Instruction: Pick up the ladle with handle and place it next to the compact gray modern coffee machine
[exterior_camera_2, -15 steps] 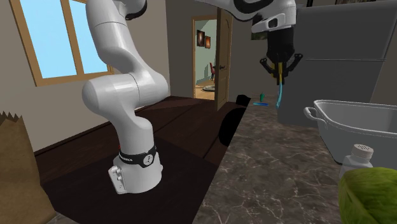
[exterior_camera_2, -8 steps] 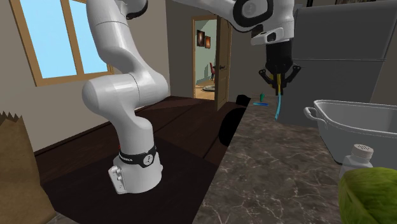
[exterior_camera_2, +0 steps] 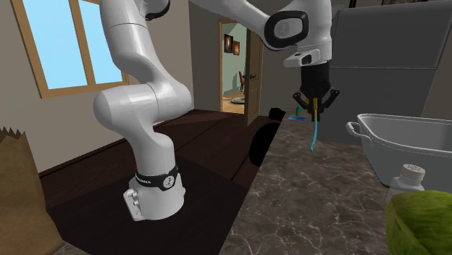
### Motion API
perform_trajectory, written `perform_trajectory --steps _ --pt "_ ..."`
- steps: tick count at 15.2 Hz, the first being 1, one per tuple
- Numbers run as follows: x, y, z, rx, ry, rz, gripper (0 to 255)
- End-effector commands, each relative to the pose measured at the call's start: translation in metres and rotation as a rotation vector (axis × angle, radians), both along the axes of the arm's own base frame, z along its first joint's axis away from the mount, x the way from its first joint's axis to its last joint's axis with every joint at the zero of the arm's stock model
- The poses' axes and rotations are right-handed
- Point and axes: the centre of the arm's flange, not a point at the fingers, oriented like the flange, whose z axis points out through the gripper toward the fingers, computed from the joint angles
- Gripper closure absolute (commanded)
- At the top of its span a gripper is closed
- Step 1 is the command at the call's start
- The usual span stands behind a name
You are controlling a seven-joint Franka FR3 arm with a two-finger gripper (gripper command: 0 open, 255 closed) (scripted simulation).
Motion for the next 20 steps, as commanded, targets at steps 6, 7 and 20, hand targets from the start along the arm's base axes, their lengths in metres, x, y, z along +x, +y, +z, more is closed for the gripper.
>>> perform_trajectory --steps 6,7,20 --pt "0.000 -0.001 -0.037 0.000 -0.001 0.000 255" --pt "0.000 -0.001 -0.042 0.000 -0.001 0.000 255" --pt "0.000 -0.001 -0.091 0.000 -0.001 0.000 255"
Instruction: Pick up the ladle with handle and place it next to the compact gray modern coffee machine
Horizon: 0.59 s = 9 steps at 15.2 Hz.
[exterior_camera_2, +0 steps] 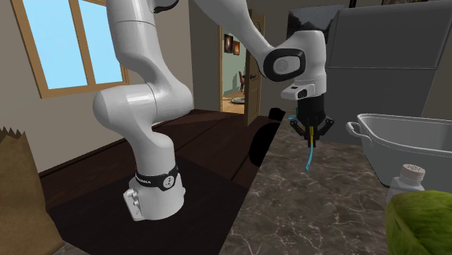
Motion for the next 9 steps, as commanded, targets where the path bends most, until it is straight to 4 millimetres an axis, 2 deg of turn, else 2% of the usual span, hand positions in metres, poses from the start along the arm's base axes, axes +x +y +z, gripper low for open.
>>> perform_trajectory --steps 1,3,4,9 --pt "0.0000 -0.0003 -0.0006 0.000 0.000 0.000 255" --pt "0.0000 -0.0003 -0.0006 0.000 0.000 0.000 255" --pt "0.0000 -0.0002 -0.0006 0.000 0.000 0.000 0" --pt "0.0000 -0.0002 -0.0007 0.000 0.000 0.000 0"
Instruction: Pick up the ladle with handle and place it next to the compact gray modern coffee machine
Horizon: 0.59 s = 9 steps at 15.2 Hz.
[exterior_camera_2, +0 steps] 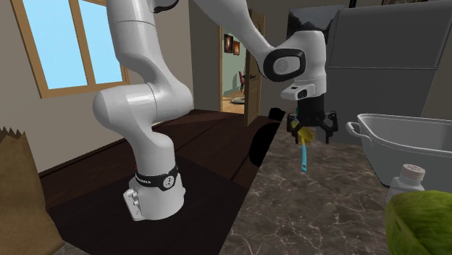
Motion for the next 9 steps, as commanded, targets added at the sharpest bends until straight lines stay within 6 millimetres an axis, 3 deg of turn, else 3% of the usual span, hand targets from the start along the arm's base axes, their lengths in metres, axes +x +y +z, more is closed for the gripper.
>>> perform_trajectory --steps 1,4,9 --pt "-0.002 -0.002 0.013 0.000 0.000 0.000 0" --pt "-0.006 -0.006 0.049 0.000 0.000 0.000 0" --pt "-0.006 -0.006 0.049 0.000 0.000 0.000 0"
